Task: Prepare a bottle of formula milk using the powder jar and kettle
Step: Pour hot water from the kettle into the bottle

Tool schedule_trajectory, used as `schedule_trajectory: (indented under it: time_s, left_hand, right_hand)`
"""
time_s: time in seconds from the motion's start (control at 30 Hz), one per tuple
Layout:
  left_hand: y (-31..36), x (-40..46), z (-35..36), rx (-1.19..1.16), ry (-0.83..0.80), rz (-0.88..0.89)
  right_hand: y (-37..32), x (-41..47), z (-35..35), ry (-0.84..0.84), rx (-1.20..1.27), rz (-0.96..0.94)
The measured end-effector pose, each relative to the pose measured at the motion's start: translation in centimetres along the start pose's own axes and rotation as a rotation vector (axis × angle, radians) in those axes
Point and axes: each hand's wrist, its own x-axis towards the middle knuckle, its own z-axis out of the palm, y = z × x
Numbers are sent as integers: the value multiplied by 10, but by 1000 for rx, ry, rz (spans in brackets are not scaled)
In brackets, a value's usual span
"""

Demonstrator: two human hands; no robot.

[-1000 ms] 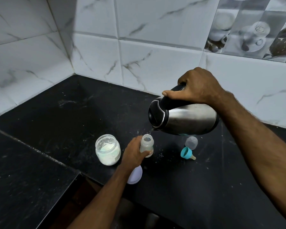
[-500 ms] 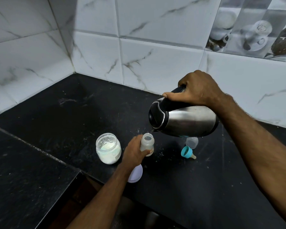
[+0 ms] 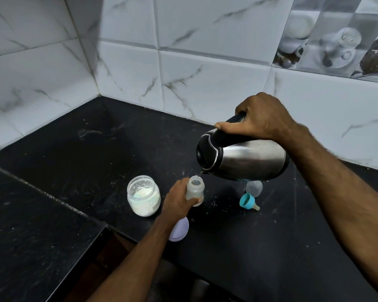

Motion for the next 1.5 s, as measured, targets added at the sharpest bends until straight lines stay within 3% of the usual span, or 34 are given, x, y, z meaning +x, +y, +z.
schedule_trajectory:
  time_s: [0.6,1.07,1.5]
  left_hand:
    - [-1,-1,0,-21,3,-10]
    - [-4,-3,4,-42,20,-16]
    - [2,-2,1,-52,-9,-28]
  right_hand:
    - [17,-3,8,67,169,103]
    - [30,25,38,299,633,366]
    - [-3,64,144,292,1090,581]
